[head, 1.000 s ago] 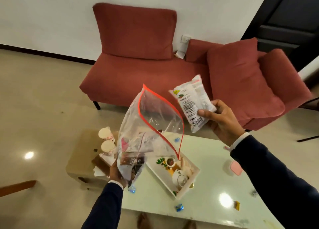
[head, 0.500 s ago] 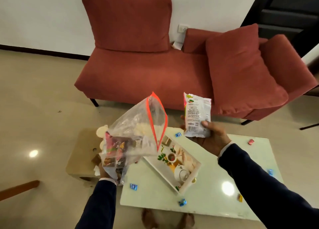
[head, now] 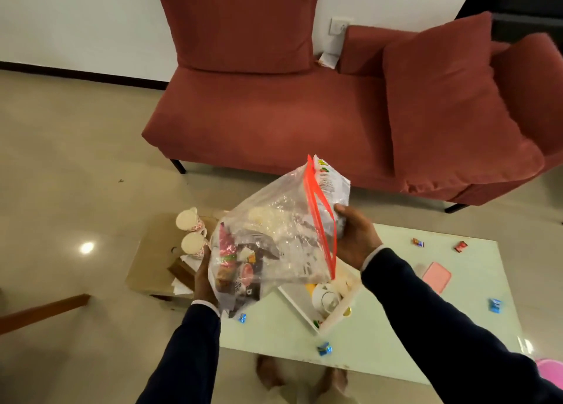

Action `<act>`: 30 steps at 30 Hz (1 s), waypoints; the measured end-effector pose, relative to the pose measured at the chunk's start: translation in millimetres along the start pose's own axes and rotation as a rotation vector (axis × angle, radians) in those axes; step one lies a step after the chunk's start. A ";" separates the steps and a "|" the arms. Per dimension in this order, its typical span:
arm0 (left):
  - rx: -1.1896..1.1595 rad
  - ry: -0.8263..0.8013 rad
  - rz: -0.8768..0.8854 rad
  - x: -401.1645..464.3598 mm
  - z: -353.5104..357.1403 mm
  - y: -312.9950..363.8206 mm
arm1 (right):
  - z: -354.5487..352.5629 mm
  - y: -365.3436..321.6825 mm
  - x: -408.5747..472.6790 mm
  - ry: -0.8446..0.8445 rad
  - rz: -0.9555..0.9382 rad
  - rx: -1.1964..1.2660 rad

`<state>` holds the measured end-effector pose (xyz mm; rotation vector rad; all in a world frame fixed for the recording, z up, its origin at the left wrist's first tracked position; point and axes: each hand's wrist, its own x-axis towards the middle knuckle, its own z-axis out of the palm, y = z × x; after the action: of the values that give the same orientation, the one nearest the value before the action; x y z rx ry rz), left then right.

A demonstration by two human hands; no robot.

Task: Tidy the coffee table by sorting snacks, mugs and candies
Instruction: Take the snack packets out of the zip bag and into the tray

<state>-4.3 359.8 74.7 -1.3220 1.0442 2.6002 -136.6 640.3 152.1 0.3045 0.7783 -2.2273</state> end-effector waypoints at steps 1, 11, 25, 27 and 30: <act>-0.015 -0.019 -0.006 2.4 -0.4 -1.6 | -3.3 -0.4 0.3 -0.012 -0.001 -0.086; 0.261 -0.072 -0.082 -11.7 17.9 -22.9 | 41.3 11.1 -8.3 0.106 -0.309 -0.456; 1.303 -0.250 0.537 -22.0 24.2 -43.0 | 47.9 26.6 3.4 0.251 -0.148 -0.191; 1.204 -0.191 0.663 -19.8 36.9 -46.0 | 46.1 28.5 4.4 0.231 -0.101 -0.175; 0.863 -0.136 0.633 -21.1 55.0 -39.3 | 39.1 29.7 7.4 0.172 -0.044 -0.185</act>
<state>-16.8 427.6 91.1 -0.6473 2.4491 1.9808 -119.7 595.9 166.6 0.3947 1.0848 -2.1707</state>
